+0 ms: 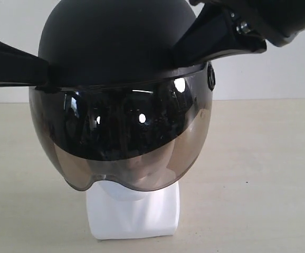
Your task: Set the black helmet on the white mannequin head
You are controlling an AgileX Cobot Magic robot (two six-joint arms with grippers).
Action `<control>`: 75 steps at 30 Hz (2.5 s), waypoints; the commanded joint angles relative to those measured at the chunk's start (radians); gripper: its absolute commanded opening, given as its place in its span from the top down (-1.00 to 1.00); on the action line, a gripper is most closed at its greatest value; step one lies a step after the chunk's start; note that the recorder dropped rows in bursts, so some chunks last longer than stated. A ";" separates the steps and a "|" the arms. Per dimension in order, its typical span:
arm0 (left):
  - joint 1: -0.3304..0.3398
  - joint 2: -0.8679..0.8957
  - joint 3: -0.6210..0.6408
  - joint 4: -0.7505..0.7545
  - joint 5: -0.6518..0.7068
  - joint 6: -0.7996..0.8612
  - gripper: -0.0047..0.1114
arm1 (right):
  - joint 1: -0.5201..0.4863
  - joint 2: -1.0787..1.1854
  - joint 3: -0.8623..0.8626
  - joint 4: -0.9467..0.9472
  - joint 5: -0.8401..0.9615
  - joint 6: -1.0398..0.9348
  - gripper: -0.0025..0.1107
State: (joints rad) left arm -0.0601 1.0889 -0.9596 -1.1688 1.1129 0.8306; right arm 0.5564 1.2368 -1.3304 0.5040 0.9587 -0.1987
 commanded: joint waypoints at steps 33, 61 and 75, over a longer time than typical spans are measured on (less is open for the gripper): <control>-0.010 0.005 0.010 0.105 0.055 -0.038 0.84 | 0.002 0.020 0.133 -0.021 -0.007 -0.009 0.96; -0.008 -0.117 -0.070 0.563 -0.206 -0.481 0.84 | 0.001 -0.144 0.133 -0.429 -0.036 0.342 0.11; -0.008 0.154 -0.146 0.521 -0.315 -0.353 0.84 | 0.001 0.071 0.133 -0.593 -0.176 0.541 0.96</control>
State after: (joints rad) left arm -0.0653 1.2175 -1.0921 -0.6227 0.8180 0.4363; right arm 0.5571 1.2824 -1.1978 -0.0823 0.8222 0.3266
